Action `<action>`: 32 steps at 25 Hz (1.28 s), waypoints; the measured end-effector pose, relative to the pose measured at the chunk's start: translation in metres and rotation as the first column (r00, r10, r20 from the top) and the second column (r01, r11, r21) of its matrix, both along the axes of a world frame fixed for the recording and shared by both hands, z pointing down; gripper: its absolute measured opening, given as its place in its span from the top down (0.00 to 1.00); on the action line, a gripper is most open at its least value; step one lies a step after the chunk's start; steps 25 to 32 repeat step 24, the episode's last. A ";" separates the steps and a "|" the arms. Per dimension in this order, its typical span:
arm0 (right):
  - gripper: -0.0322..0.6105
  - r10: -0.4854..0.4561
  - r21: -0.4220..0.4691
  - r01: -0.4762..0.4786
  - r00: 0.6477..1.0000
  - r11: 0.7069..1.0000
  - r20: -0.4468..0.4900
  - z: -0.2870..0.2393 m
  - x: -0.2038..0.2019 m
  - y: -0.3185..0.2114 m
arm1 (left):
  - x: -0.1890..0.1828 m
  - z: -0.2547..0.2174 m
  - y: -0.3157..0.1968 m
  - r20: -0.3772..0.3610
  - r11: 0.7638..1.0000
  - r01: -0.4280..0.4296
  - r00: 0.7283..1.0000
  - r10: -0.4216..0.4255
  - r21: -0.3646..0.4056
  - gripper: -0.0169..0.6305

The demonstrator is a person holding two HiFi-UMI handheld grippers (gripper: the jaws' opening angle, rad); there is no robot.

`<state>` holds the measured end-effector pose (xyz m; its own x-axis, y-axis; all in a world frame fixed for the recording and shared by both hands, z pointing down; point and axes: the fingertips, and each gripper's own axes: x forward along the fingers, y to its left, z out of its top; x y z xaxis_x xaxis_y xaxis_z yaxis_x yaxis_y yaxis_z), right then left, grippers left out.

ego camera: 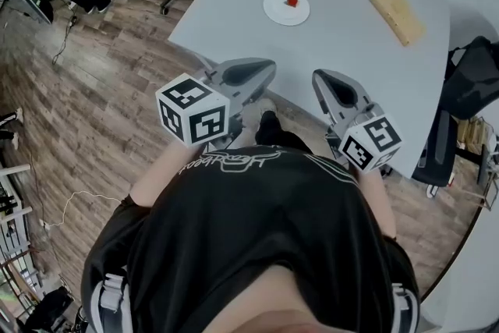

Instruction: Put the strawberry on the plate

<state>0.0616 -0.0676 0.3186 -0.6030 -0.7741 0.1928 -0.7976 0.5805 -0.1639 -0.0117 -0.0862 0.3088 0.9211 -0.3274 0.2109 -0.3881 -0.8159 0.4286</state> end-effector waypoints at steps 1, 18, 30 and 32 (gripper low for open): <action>0.94 0.000 -0.005 0.000 1.000 1.000 -0.002 0.003 0.000 -0.001 | 0.000 0.001 0.000 0.002 1.000 0.000 1.000 0.000 -0.002 0.96; 0.94 -0.025 -0.049 0.025 1.000 0.998 -0.009 0.026 -0.011 -0.017 | -0.011 0.020 -0.013 0.027 0.999 0.032 0.999 -0.030 -0.043 0.96; 0.94 -0.028 -0.063 0.028 1.000 0.998 -0.002 0.033 -0.015 -0.025 | -0.015 0.027 -0.020 0.033 0.997 0.046 0.998 -0.044 -0.056 0.96; 0.94 -0.028 -0.063 0.028 1.000 0.998 -0.002 0.033 -0.015 -0.025 | -0.015 0.027 -0.020 0.033 0.997 0.046 0.998 -0.044 -0.056 0.96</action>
